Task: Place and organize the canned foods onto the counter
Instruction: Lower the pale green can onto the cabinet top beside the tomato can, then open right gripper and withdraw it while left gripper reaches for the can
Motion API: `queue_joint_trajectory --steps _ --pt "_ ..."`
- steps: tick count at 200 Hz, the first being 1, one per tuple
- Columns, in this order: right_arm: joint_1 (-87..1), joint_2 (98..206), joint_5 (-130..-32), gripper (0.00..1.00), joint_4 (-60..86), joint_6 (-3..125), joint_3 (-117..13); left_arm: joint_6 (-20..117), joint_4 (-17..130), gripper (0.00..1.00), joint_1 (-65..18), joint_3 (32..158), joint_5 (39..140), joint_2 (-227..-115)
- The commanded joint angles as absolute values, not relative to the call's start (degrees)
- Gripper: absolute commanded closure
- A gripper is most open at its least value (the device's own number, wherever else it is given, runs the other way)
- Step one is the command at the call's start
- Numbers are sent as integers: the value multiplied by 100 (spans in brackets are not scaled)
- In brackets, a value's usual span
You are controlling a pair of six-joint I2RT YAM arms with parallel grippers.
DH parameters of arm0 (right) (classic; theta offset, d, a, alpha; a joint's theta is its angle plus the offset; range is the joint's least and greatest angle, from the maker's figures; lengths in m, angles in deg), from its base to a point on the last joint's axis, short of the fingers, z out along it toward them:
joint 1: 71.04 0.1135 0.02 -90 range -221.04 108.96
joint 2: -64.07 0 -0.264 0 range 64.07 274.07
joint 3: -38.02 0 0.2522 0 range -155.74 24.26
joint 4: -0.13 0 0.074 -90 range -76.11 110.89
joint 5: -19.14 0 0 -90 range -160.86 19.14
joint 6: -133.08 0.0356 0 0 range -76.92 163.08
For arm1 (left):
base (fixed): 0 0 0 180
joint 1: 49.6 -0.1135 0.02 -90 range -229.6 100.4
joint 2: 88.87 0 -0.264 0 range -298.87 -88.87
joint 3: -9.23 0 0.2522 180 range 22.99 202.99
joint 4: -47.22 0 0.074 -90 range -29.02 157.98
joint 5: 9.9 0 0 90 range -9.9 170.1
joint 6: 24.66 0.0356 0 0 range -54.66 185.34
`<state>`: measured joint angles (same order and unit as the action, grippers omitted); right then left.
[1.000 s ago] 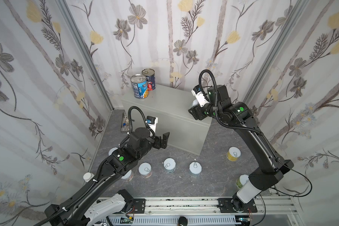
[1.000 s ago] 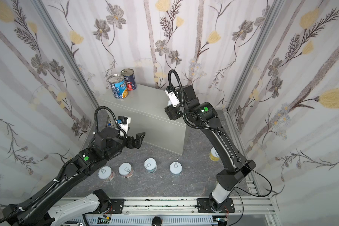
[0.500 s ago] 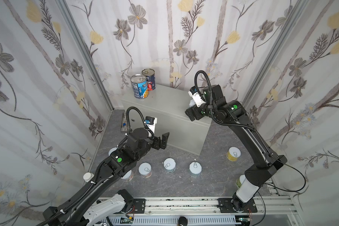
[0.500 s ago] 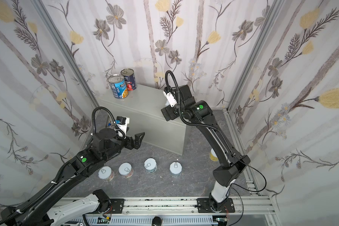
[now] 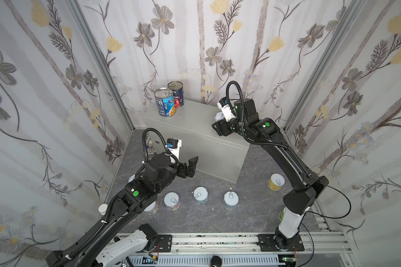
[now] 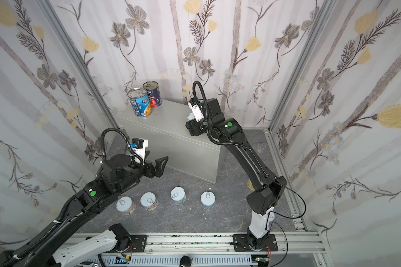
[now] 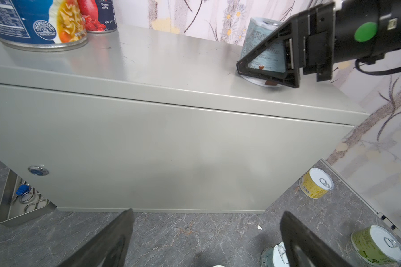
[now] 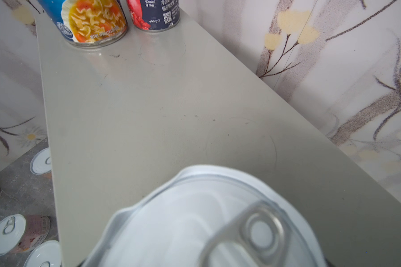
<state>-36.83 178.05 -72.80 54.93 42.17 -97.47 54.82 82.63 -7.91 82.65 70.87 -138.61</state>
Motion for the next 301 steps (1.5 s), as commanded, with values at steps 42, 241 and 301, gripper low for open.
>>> queue_joint_trajectory --steps 42,241,301 --pt "-3679 18391 -7634 32 4383 4364 -9747 5361 8198 0 -793 8138 6921 -13599" --pt "-3671 18404 -8453 0 3850 4290 -10204 5761 8197 0 -792 9072 6858 -14190" --pt "-3843 17880 -8588 0 3876 4387 -10195 6077 8189 0 -786 10006 6889 -15136"
